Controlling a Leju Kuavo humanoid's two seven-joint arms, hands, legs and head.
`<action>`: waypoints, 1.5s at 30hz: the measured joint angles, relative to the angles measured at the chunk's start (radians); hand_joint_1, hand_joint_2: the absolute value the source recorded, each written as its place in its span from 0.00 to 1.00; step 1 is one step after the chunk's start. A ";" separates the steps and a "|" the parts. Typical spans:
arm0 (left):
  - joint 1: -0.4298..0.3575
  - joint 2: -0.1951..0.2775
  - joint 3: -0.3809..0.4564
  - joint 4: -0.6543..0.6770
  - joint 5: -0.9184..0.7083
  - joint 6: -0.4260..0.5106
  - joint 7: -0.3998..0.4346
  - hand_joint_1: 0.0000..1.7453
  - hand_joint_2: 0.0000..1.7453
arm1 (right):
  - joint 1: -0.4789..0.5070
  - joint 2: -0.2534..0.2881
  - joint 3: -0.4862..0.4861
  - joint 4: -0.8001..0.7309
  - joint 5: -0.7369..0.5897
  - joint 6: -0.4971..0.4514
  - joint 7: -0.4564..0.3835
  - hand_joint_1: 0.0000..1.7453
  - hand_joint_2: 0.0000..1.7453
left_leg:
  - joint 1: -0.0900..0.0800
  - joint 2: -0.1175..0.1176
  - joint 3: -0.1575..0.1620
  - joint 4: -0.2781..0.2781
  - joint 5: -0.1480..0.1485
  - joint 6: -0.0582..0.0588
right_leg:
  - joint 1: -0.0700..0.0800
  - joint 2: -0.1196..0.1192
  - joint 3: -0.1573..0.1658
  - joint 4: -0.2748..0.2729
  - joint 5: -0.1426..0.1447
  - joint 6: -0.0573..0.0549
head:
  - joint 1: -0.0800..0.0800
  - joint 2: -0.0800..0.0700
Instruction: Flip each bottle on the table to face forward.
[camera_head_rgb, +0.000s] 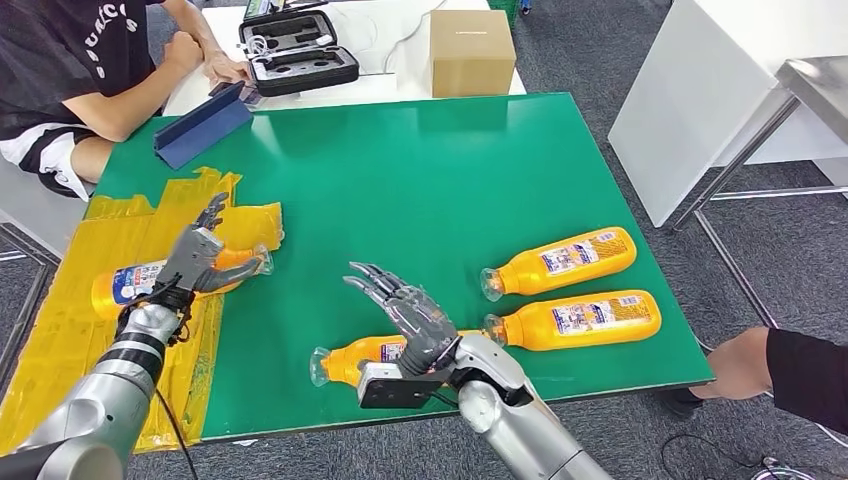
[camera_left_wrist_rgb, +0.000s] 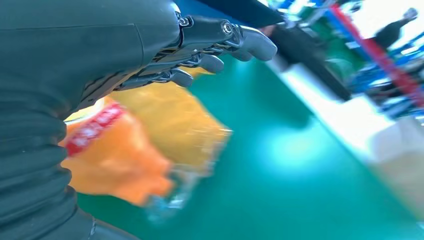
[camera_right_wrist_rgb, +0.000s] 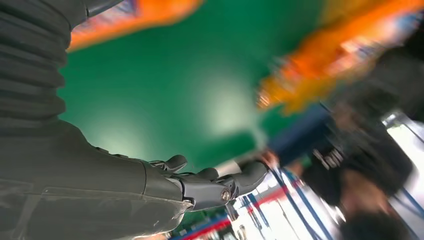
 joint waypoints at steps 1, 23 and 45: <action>0.014 -0.001 0.004 -0.031 0.037 -0.039 -0.015 0.00 1.00 | 0.000 -0.011 0.002 0.015 0.006 0.003 0.006 0.00 1.00 | 0.000 0.000 0.000 0.000 0.000 0.000 | 0.000 0.000 0.000 0.000 0.000 0.000 | 0.000 0.000; 0.210 -0.008 -0.035 -0.387 0.274 -0.166 -0.032 0.00 1.00 | -0.011 -0.094 0.007 0.141 0.117 0.016 0.109 0.00 1.00 | 0.000 -0.001 0.004 0.000 0.000 0.000 | 0.000 0.000 0.003 -0.001 0.000 0.000 | 0.000 0.000; 0.237 -0.008 -0.048 -0.427 0.276 -0.166 -0.031 0.00 1.00 | -0.008 -0.112 -0.010 0.140 0.127 0.012 0.119 0.00 1.00 | 0.000 -0.001 0.008 0.000 0.000 0.000 | 0.000 0.000 0.006 -0.001 0.000 0.000 | 0.000 0.000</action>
